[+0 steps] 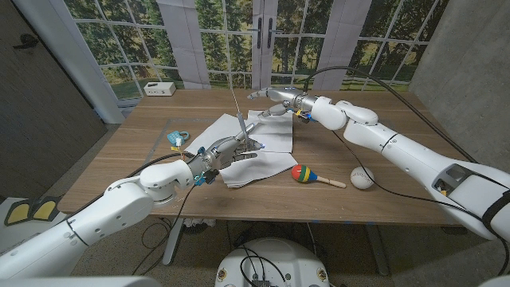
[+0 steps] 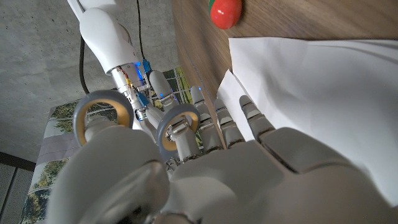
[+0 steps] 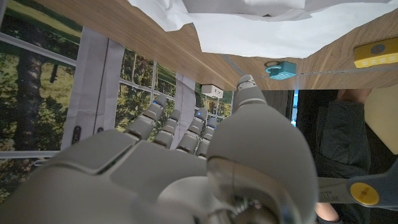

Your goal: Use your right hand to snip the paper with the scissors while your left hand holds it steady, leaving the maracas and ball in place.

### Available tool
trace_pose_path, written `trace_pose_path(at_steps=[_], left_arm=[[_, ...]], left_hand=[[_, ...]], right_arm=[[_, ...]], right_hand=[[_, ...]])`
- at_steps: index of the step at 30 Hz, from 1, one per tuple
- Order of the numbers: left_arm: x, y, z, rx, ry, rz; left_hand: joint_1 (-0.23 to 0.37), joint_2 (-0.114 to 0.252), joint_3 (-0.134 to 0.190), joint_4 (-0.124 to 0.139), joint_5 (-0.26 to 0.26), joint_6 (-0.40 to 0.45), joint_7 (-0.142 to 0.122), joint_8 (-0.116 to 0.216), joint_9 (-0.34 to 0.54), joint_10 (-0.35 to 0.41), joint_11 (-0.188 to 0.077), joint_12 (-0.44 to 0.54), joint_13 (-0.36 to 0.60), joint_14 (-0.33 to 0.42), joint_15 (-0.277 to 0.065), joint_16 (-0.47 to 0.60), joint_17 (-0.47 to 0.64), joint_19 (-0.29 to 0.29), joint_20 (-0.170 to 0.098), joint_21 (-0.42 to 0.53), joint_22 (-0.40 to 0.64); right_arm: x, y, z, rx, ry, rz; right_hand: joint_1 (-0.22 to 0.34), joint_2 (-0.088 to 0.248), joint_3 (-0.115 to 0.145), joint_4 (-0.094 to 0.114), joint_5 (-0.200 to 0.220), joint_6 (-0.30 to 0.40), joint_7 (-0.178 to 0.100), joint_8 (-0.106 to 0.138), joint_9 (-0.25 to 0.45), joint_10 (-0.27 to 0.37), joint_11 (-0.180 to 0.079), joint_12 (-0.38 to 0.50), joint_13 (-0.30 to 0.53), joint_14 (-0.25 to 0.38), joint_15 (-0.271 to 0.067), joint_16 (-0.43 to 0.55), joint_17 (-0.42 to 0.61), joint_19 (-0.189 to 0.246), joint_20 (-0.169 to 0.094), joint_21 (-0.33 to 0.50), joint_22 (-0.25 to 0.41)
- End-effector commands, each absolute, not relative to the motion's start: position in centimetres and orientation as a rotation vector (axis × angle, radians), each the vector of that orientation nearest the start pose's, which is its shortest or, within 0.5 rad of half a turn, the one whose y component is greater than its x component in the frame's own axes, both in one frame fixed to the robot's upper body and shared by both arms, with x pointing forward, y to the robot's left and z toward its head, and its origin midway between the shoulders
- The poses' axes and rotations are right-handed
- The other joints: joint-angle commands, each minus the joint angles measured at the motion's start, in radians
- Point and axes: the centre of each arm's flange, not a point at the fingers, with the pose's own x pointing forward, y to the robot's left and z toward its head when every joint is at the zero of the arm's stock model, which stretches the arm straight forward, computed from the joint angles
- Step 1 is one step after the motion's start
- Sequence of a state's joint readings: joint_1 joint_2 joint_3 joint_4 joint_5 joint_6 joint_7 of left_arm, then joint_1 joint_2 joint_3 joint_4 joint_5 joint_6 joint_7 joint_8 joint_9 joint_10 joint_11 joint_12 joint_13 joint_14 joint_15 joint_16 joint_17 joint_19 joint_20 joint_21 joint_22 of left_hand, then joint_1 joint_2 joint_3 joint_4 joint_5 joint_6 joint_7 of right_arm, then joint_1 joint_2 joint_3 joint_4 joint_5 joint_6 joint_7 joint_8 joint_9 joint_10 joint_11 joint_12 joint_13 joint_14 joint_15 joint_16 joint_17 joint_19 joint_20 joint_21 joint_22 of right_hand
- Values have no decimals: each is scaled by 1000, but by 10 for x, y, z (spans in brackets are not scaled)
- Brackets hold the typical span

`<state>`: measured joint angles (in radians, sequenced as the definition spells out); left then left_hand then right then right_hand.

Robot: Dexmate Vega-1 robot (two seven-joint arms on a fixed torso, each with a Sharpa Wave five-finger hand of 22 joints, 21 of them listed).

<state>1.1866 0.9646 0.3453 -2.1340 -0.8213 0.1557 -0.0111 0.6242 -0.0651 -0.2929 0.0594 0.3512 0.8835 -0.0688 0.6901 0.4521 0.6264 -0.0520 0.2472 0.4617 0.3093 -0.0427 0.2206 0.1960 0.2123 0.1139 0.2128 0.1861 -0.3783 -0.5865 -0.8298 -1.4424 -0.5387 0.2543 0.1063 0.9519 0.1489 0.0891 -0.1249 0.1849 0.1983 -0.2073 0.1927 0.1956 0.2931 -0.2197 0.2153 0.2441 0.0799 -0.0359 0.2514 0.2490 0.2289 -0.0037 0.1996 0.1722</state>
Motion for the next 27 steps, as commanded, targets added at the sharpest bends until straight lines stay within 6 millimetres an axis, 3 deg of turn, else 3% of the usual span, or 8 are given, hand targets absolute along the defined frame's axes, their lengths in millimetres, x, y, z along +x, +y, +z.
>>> trace_pose_path(at_steps=[1,6,27], left_arm=[[494,197,-55,222,-309,-639],[494,197,-56,224,-310,-638],[494,198,-57,217,-311,-639]], left_hand=[[5,5,-10,0,0,-36,44,-3,4,117,-112,-2,4,-4,-40,-2,-1,2,-4,-4,3],[7,6,-11,0,-1,-39,42,-5,4,118,-110,-2,6,-5,-39,-2,-1,3,-4,-4,3],[9,7,-15,4,-2,-35,43,-8,2,121,-108,-2,10,-4,-39,-2,-1,3,-7,-4,3]], right_arm=[[621,-87,87,-1549,-965,373],[624,-86,85,-1571,-972,387],[634,-81,80,-1595,-943,385]], right_hand=[[-4,1,4,6,4,6,-4,7,-1,5,1,2,5,-6,-165,1,2,-8,-2,-1,4],[-72,-44,-40,32,7,1,-2,4,-1,-1,2,-1,7,-24,-158,-3,1,-23,16,-6,4],[-60,-47,-40,22,17,-14,-6,0,0,-15,1,-6,7,-41,-166,-10,-5,-39,13,-9,4]])
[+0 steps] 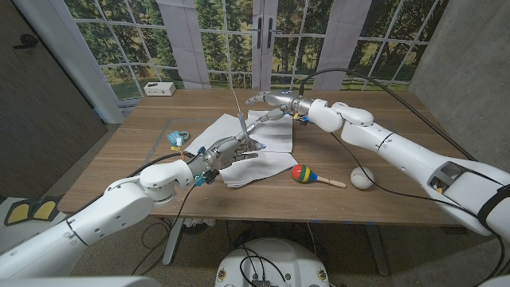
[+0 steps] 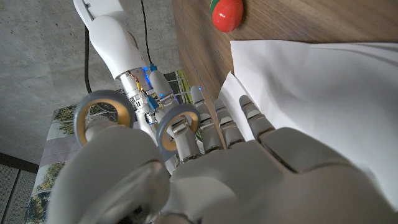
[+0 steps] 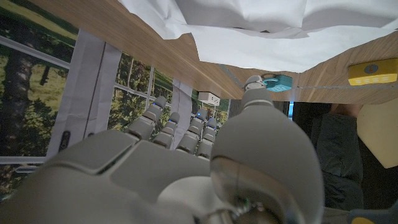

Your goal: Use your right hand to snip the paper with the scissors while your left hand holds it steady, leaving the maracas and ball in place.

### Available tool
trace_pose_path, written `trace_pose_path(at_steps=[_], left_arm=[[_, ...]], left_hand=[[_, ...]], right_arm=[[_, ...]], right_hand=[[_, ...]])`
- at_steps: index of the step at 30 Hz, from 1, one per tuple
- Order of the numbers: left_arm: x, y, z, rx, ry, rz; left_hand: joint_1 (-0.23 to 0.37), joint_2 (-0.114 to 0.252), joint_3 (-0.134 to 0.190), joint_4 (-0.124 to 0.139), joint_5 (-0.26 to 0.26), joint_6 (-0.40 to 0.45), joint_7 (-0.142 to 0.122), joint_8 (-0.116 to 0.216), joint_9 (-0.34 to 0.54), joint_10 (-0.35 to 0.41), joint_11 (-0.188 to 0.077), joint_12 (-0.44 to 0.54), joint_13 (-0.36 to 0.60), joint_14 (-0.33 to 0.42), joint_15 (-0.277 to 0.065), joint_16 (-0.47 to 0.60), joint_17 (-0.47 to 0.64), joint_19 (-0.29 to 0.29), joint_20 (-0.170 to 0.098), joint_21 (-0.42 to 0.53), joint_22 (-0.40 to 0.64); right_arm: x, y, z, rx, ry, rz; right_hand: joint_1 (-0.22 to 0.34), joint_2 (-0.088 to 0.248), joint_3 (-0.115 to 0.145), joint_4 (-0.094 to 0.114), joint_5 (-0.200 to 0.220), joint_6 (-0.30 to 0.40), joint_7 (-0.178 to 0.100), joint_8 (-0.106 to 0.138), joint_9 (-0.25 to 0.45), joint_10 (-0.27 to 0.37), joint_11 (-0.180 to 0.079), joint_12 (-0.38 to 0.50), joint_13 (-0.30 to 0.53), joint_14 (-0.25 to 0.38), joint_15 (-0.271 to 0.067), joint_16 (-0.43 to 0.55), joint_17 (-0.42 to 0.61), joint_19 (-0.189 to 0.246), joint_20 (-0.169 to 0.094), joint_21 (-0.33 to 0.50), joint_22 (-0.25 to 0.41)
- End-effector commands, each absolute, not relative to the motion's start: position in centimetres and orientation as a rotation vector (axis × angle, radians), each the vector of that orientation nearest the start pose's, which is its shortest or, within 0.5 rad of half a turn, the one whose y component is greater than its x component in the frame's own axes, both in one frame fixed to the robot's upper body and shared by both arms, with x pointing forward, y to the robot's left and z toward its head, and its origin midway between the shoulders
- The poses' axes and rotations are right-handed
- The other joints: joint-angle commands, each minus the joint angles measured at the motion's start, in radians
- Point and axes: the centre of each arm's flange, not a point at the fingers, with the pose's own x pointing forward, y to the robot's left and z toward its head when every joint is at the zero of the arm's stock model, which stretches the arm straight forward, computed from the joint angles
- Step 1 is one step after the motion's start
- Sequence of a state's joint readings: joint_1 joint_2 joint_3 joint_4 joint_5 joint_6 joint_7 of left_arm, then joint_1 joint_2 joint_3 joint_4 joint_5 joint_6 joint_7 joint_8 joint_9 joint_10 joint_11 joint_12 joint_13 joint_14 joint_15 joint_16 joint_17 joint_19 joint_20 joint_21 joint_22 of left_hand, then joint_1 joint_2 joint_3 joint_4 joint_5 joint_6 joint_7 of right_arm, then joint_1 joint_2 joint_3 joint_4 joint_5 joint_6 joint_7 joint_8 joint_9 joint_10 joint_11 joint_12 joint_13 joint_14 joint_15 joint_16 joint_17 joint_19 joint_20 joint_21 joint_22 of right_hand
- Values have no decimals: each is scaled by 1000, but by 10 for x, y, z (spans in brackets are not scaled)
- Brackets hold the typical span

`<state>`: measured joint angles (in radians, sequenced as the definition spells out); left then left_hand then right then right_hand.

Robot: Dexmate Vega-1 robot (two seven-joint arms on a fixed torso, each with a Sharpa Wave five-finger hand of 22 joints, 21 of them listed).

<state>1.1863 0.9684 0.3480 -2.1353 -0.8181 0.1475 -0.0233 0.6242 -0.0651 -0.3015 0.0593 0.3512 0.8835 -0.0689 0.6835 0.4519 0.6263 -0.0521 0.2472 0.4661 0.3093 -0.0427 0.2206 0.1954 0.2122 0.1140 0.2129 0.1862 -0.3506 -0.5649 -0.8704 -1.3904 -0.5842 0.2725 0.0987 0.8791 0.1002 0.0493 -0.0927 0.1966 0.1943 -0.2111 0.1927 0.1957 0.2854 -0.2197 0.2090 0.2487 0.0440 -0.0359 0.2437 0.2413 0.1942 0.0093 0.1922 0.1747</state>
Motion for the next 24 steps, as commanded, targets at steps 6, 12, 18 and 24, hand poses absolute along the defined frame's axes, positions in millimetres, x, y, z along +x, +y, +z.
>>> trace_pose_path(at_steps=[6,12,18,24], left_arm=[[495,198,-57,218,-309,-642],[496,199,-56,216,-308,-642],[498,198,-56,214,-309,-643],[499,198,-56,212,-305,-644]], left_hand=[[9,7,-8,5,-3,-35,42,-2,4,122,-110,-2,6,-5,-40,-2,-1,4,-9,-3,3],[10,7,-9,6,-3,-33,41,-2,4,122,-110,-3,8,-4,-39,-3,-1,4,-9,-4,2],[10,7,-10,7,-4,-31,42,-3,3,124,-111,-3,9,-4,-40,-2,-1,4,-7,-3,2],[10,7,-11,9,-4,-31,43,-3,5,127,-110,-2,10,-5,-40,-3,-1,4,-9,-3,2]], right_arm=[[637,-78,78,-1622,-944,372],[641,-77,76,-1626,-940,368],[645,-75,74,-1635,-928,369],[650,-73,71,-1642,-919,371]], right_hand=[[15,4,1,-11,7,-11,-3,0,0,-9,1,0,2,-7,-167,-3,2,-6,-1,-2,1],[18,9,3,-12,9,-13,-4,0,0,-12,0,-1,2,-9,-169,-3,2,-7,-3,-1,1],[22,13,5,-14,10,-1,-1,6,0,-13,0,-1,3,-10,-169,-3,1,-9,-4,-1,1],[24,14,6,-15,10,-1,-3,6,0,-12,0,0,3,-13,-169,-5,0,-11,-5,-1,1]])
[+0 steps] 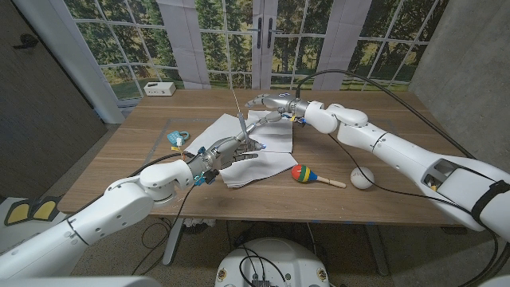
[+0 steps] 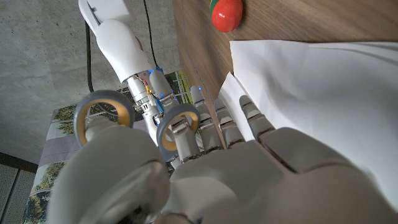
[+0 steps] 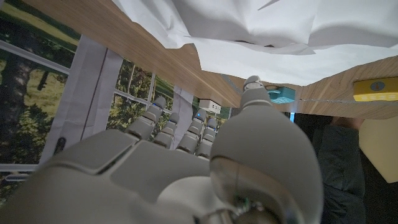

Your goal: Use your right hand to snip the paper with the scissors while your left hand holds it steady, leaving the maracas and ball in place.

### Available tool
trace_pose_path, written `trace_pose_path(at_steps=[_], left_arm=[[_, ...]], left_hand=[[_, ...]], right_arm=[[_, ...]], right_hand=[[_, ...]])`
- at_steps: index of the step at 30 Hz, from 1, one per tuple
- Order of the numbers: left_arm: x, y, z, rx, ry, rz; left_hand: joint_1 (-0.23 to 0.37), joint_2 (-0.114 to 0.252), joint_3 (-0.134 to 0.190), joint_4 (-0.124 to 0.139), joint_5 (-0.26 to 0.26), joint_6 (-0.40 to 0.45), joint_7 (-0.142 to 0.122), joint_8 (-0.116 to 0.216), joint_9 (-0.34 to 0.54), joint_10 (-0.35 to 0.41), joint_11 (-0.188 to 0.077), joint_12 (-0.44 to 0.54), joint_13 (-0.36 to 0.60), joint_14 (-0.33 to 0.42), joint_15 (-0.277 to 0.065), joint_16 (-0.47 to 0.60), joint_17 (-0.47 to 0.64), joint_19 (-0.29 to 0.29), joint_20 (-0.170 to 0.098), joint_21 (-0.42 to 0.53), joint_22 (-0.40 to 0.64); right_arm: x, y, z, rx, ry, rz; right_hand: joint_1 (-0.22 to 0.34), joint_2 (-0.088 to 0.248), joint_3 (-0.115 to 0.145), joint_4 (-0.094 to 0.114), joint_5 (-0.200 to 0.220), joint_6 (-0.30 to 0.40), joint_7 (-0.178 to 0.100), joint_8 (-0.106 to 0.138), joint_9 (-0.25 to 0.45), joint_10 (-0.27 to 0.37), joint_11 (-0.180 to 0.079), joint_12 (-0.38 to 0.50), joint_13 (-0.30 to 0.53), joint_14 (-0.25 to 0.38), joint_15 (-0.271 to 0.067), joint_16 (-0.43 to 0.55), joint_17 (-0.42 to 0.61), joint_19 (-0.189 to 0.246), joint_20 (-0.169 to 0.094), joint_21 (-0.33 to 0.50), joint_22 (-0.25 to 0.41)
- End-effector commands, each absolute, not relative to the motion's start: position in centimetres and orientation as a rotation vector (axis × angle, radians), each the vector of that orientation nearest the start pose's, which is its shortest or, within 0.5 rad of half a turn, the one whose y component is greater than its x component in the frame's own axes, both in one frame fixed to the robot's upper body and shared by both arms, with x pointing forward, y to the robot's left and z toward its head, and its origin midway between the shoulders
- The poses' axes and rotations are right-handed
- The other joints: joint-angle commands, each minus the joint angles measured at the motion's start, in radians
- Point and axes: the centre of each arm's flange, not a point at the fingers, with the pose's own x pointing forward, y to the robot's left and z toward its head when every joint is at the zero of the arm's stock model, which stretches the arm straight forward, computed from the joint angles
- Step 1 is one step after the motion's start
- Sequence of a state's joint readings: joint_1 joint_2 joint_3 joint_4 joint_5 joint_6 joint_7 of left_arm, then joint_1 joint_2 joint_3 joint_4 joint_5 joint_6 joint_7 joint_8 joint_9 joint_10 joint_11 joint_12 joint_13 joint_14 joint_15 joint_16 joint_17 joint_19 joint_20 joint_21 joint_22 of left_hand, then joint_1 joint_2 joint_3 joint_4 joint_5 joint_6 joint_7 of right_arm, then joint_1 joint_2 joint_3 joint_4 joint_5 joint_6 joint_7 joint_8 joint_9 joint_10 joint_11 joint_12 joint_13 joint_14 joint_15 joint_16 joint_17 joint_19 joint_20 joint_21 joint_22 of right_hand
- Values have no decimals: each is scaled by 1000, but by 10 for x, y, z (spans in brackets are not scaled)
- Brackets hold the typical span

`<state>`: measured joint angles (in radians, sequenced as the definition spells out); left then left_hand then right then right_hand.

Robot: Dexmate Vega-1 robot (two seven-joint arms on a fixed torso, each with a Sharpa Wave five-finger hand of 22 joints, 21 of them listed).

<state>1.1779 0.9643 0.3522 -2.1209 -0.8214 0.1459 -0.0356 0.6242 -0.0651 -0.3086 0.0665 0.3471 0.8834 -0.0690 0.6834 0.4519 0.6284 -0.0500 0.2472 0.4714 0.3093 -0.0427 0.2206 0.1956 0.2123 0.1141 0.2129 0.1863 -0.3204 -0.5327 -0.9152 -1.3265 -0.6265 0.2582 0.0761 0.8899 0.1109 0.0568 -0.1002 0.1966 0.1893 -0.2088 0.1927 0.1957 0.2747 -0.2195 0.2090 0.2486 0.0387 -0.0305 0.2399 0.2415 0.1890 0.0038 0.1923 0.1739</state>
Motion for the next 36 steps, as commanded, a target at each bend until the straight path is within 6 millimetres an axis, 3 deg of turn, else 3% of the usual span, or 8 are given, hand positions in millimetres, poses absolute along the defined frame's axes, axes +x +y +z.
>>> trace_pose_path(at_steps=[1,36], left_arm=[[499,198,-56,213,-306,-645],[501,199,-57,203,-303,-637]], left_hand=[[10,7,-4,2,0,-31,43,-3,5,128,-111,-1,5,-4,-40,-3,-1,4,-8,-4,2],[18,12,-6,7,-2,-23,43,-7,4,133,-113,-3,11,-3,-40,-3,-1,5,-10,-4,2]], right_arm=[[650,-73,71,-1643,-918,373],[665,-69,55,-1696,-892,348]], right_hand=[[14,3,-2,-8,10,1,-6,5,0,-3,1,-1,3,-10,-174,-2,0,-7,0,-2,2],[45,21,13,-22,12,-11,-7,4,0,-18,1,-3,3,-20,-174,-4,-6,-12,-6,1,1]])
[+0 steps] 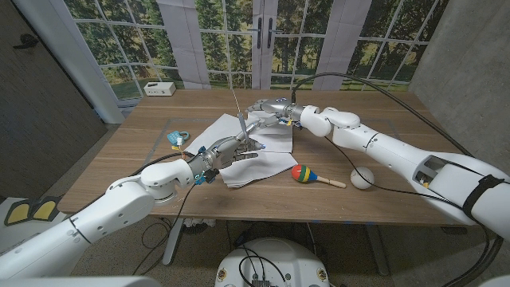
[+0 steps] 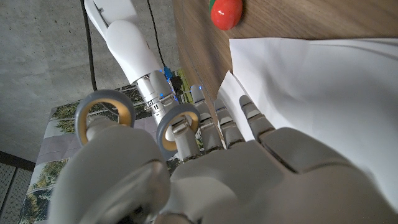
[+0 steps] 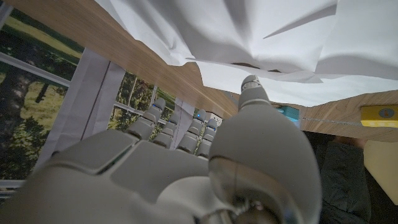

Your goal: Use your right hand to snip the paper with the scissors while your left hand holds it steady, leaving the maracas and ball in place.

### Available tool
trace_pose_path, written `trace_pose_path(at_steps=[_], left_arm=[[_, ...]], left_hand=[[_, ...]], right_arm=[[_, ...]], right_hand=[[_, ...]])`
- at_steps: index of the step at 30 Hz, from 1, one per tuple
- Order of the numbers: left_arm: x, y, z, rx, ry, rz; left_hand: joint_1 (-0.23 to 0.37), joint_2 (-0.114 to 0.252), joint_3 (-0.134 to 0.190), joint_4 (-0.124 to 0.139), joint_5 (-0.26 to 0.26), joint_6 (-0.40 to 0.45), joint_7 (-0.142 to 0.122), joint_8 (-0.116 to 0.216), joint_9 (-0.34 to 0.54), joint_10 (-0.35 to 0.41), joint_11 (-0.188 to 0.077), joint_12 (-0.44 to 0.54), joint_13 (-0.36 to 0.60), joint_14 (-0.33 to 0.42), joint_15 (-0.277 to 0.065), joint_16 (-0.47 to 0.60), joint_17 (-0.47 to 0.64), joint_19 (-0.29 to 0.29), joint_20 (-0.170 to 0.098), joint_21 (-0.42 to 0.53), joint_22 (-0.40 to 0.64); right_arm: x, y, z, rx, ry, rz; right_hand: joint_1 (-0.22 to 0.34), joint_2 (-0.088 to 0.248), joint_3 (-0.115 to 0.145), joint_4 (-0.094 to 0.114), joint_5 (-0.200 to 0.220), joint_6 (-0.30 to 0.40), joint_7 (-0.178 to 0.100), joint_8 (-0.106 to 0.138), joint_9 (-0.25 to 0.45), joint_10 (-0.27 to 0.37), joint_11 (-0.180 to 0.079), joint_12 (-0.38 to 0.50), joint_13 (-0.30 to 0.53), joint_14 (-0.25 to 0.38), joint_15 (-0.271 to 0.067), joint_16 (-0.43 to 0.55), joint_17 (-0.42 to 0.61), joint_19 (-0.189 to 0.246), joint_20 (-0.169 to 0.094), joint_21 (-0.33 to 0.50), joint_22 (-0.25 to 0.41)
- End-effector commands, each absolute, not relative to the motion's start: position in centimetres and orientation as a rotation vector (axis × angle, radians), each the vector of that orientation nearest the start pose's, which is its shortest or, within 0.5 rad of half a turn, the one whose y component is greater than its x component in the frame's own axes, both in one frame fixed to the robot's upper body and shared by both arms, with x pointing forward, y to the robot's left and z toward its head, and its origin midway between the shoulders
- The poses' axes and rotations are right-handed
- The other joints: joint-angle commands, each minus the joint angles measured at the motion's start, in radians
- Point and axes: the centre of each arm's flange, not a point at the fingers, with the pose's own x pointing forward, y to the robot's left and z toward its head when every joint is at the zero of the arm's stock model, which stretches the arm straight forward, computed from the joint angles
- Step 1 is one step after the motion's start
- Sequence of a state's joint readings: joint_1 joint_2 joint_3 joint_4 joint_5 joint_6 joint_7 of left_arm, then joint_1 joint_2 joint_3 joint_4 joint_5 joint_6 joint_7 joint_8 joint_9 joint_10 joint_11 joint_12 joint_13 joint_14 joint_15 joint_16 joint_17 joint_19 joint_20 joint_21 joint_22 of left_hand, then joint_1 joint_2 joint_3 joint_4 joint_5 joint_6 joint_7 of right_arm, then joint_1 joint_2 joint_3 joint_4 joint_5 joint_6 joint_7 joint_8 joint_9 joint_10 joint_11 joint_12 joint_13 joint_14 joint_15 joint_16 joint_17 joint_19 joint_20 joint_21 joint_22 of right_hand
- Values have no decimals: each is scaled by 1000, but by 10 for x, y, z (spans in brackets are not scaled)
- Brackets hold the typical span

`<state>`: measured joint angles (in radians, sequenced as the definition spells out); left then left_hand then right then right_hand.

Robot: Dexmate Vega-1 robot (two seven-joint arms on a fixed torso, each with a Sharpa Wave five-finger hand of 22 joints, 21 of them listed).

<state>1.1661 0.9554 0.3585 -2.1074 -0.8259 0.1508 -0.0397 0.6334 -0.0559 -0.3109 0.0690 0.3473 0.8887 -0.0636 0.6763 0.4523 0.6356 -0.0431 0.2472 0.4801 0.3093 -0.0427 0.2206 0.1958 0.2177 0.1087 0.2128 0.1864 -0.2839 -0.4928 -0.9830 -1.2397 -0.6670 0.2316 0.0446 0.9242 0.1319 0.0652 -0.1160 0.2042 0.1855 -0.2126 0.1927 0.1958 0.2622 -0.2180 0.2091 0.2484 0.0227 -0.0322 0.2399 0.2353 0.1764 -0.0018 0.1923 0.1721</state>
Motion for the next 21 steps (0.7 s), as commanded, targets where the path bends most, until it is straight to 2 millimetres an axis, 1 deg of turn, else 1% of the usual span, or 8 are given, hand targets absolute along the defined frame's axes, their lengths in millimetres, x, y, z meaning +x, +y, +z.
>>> trace_pose_path(at_steps=[1,21], left_arm=[[501,199,-57,201,-303,-638],[502,199,-58,201,-304,-636]], left_hand=[[8,3,-4,5,-2,-28,36,0,4,125,-120,-3,3,-3,-40,-3,-1,-1,-4,-4,2],[11,4,-5,8,-2,-23,37,0,7,129,-122,-4,6,2,-41,-1,-1,0,-5,-4,2]], right_arm=[[665,-69,55,-1694,-896,345],[674,-66,43,-1686,-867,353]], right_hand=[[11,0,4,-6,4,-7,-3,4,0,-5,-1,-3,3,-4,-173,-4,0,0,-1,1,3],[25,13,14,-11,2,-9,-3,4,0,-6,-1,-2,4,-10,-177,-5,-1,-3,-8,1,3]])
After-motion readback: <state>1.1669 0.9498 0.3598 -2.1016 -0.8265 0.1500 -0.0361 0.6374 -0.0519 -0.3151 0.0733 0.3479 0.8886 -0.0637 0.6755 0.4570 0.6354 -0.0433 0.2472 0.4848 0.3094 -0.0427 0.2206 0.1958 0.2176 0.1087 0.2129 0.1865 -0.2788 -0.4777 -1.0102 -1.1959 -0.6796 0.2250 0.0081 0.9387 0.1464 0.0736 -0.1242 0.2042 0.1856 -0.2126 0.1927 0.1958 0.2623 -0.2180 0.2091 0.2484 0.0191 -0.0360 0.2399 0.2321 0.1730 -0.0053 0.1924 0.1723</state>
